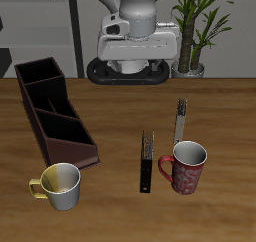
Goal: Place the black book into the right desk caddy's right compartment
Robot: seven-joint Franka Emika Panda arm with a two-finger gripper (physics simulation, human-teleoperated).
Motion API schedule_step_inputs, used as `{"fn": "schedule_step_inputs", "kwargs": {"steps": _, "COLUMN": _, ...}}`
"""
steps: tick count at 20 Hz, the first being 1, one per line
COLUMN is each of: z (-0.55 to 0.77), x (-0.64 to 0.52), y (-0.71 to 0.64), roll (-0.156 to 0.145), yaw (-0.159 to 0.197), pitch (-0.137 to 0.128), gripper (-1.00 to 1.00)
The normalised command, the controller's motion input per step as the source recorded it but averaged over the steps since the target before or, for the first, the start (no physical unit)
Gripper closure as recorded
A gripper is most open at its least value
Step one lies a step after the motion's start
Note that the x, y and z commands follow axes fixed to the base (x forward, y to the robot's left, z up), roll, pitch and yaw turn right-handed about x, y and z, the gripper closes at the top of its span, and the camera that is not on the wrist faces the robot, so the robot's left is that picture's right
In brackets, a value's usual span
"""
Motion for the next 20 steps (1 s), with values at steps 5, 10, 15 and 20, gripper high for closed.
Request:
{"fn": "schedule_step_inputs", "kwargs": {"steps": 5, "z": -0.04, "x": 0.29, "y": 0.11, "roll": -0.019, "yaw": 0.01, "pitch": 0.002, "gripper": -1.0}}
{"fn": "schedule_step_inputs", "kwargs": {"steps": 10, "z": -0.03, "x": 0.26, "y": 0.13, "roll": -0.015, "yaw": 0.021, "pitch": -0.015, "gripper": -1.0}}
{"fn": "schedule_step_inputs", "kwargs": {"steps": 15, "z": -0.02, "x": 0.22, "y": 0.04, "roll": 0.002, "yaw": -0.01, "pitch": -0.011, "gripper": -1.0}}
{"fn": "schedule_step_inputs", "kwargs": {"steps": 20, "z": -0.13, "x": 0.22, "y": -0.01, "roll": -0.015, "yaw": -0.002, "pitch": 0.006, "gripper": -1.0}}
